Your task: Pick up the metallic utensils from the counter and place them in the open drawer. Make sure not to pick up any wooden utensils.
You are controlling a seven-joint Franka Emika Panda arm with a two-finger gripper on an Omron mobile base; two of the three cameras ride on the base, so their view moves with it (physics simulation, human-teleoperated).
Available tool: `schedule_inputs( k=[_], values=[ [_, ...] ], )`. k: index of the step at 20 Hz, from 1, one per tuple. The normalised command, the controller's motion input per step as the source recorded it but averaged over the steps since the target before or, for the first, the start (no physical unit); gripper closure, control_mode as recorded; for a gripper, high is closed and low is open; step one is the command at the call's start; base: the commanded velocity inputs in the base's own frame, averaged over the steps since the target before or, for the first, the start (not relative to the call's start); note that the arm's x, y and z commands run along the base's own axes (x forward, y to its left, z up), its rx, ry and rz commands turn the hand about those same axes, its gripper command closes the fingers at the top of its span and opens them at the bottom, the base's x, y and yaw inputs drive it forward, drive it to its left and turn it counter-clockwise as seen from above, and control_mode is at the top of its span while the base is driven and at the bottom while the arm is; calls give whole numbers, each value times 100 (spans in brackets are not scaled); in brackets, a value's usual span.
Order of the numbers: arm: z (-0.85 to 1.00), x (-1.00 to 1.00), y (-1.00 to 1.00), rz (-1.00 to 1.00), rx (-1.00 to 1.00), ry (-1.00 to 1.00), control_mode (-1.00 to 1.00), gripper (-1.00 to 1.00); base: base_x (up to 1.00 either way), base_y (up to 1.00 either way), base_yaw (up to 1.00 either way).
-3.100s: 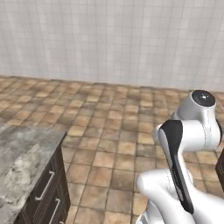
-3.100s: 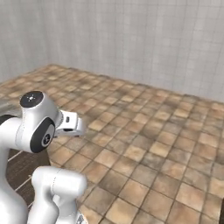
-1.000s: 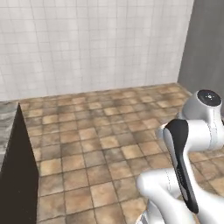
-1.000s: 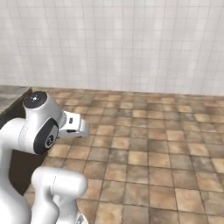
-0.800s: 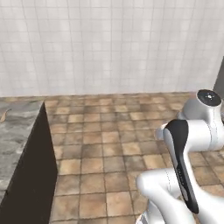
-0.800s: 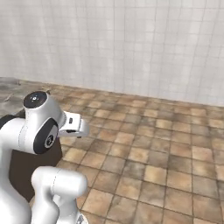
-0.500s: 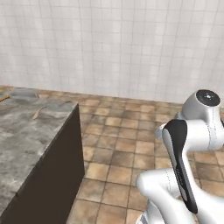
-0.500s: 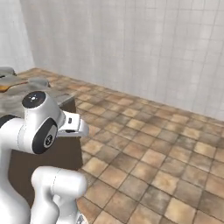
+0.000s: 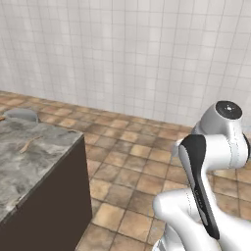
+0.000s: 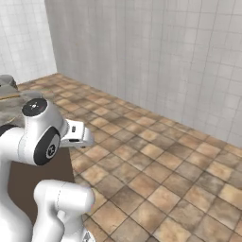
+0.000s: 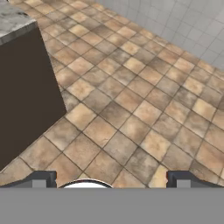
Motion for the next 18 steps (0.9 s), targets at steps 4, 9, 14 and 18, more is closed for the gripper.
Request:
schedule_inputs(
  k=[4,9,14,18],
  values=[
    [0,0,0,0,0,0,100,-100,99,-99,39],
    [0,0,0,0,0,0,100,-100,100,-78,56],
    [0,0,0,0,0,0,100,-100,100,-73,60],
    [0,0,0,0,0,0,100,-100,100,-75,61]
  ],
)
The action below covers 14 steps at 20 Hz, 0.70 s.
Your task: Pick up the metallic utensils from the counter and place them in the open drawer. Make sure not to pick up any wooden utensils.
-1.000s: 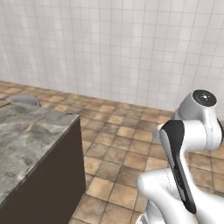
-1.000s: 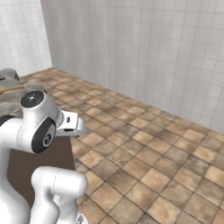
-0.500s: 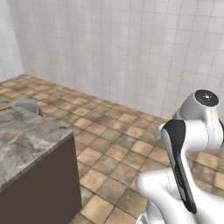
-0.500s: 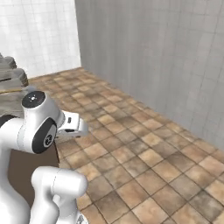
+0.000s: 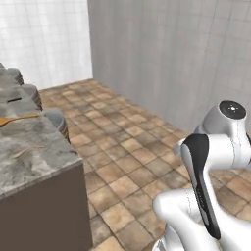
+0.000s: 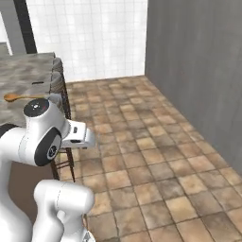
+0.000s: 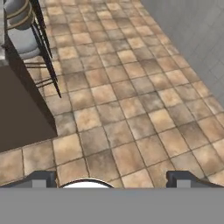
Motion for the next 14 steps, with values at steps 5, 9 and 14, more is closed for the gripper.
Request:
schedule_inputs(
  k=[5,9,14],
  values=[
    [0,0,0,0,0,0,100,-100,88,-82,64],
    [0,0,0,0,0,0,100,-100,57,-69,73],
    [0,0,0,0,0,0,100,-100,49,-21,96]
  ],
)
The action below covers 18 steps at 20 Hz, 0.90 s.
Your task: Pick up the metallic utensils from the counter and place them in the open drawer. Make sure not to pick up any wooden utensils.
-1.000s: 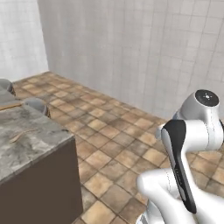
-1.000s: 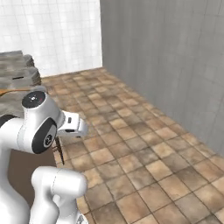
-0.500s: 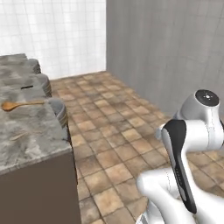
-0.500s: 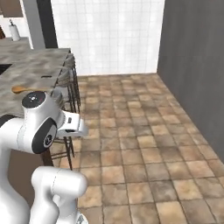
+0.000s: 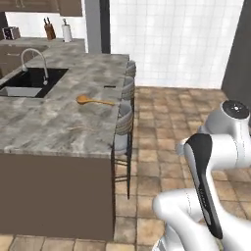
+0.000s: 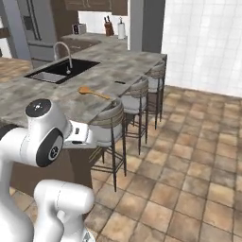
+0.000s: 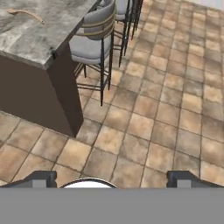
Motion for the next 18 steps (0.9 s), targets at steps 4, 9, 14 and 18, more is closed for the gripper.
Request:
schedule_inputs(
  k=[4,9,14,18],
  values=[
    [0,0,0,0,0,0,100,-100,55,-28,93],
    [0,0,0,0,0,0,100,-100,61,-88,63],
    [0,0,0,0,0,0,100,-100,13,-100,27],
    [0,0,0,0,0,0,100,-100,0,-100,17]
  ],
)
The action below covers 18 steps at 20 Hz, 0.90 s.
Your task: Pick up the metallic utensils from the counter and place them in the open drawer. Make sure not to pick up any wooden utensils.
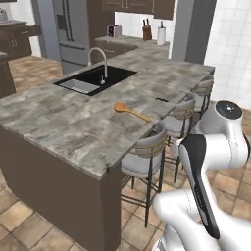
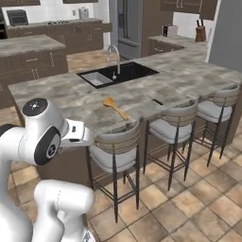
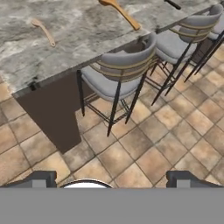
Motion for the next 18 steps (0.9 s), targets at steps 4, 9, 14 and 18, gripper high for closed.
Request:
schedule_inputs(
  k=[4,9,14,18],
  values=[
    [0,0,0,0,0,0,100,-100,7,-100,20],
    [0,0,0,0,0,0,100,-100,43,-100,33],
    [0,0,0,0,0,0,100,-100,49,-100,37],
    [0,0,0,0,0,0,100,-100,40,-100,39]
  ],
)
